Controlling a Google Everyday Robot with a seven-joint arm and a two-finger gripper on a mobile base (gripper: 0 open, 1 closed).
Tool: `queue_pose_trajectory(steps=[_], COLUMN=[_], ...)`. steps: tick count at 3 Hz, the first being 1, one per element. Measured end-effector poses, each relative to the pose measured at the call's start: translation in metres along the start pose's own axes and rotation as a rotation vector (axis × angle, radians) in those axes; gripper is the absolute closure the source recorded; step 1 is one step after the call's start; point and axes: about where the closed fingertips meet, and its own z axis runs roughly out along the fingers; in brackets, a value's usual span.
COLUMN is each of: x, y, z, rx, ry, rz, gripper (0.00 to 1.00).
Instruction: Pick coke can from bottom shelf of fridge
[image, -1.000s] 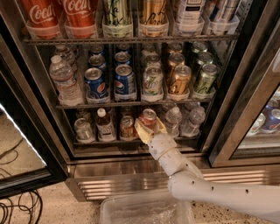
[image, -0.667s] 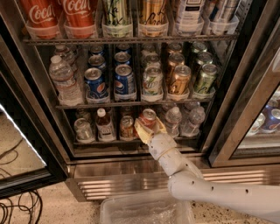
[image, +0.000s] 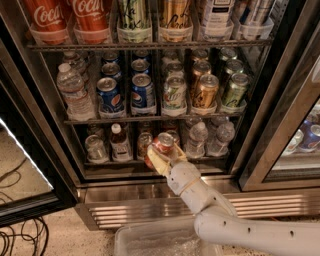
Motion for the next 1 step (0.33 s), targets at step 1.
queue_pose_trajectory(steps=[1], x=[-0.0111], y=[0.0278], z=[-0.0133], rx=[-0.001], ry=[-0.033], rz=[0.053], gripper=[1.00])
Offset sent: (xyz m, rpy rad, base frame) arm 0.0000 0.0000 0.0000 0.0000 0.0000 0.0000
